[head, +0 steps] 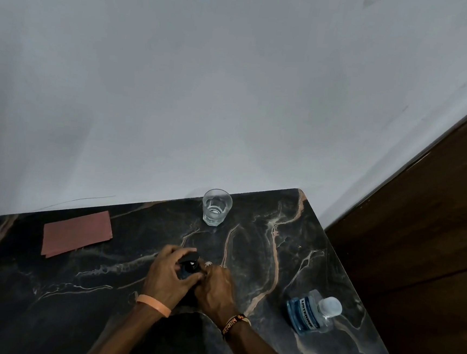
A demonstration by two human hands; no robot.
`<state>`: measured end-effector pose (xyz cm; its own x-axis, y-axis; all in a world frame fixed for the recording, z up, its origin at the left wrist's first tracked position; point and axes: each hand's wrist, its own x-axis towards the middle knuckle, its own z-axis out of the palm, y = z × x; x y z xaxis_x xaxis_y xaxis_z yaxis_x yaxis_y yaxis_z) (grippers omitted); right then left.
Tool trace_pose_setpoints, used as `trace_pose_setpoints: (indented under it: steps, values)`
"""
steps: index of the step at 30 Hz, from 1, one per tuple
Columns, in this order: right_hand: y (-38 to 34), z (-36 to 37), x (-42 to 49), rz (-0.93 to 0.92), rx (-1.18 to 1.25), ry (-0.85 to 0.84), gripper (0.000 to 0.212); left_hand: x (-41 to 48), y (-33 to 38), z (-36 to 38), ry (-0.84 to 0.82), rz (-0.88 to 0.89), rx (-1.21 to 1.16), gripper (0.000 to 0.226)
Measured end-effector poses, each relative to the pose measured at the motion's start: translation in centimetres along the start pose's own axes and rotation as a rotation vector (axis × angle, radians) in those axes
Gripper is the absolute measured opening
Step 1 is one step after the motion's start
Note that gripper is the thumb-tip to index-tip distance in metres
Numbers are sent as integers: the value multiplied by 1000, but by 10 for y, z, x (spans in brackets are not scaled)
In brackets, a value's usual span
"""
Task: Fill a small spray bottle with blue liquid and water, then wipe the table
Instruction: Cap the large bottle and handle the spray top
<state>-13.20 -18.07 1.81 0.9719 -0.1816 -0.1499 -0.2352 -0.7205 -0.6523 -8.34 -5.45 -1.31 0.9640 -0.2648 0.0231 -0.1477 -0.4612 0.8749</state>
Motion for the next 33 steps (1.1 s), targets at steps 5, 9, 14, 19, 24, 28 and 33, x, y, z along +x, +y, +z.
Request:
trace_pose_setpoints:
  steps: [5,9,14,19,24,28,33]
  values:
    - [0,0,1,19,5,-11,23,1,0,-1,-6,-12,7,49]
    - [0,0,0,46,-2,-7,27,-2,3,0,-1,2,-5,58]
    - [-1,-1,-1,6,5,7,28,1,2,-1,-1,-13,-26,49]
    - [-2,-1,-1,14,30,35,30,0,4,-1,3,-4,-32,54]
    - [-1,-1,-1,10,-8,12,28,0,5,-3,-9,-11,-68,55]
    - [-1,0,0,18,-9,11,30,1,5,-4,-8,-3,-82,61]
    - [-4,-2,0,-14,-11,1,32,-1,5,-5,-20,6,-95,66]
